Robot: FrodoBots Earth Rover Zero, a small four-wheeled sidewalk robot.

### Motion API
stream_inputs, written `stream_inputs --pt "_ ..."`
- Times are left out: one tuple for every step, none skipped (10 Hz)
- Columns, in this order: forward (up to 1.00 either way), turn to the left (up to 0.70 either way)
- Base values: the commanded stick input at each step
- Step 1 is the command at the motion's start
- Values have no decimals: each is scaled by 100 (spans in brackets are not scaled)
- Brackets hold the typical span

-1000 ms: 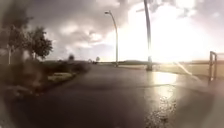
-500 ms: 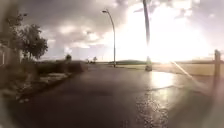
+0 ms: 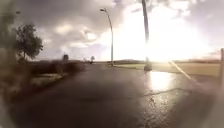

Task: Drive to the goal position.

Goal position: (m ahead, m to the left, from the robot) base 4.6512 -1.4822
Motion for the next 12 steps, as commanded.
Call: stream_inputs --pt "70 -14" --pt "70 -14" --pt "70 -14" --pt "70 -10" --pt "70 -5" --pt "70 0" --pt "70 0" --pt "70 0" --pt "70 0" --pt "70 0" --pt "70 0" --pt "70 0"
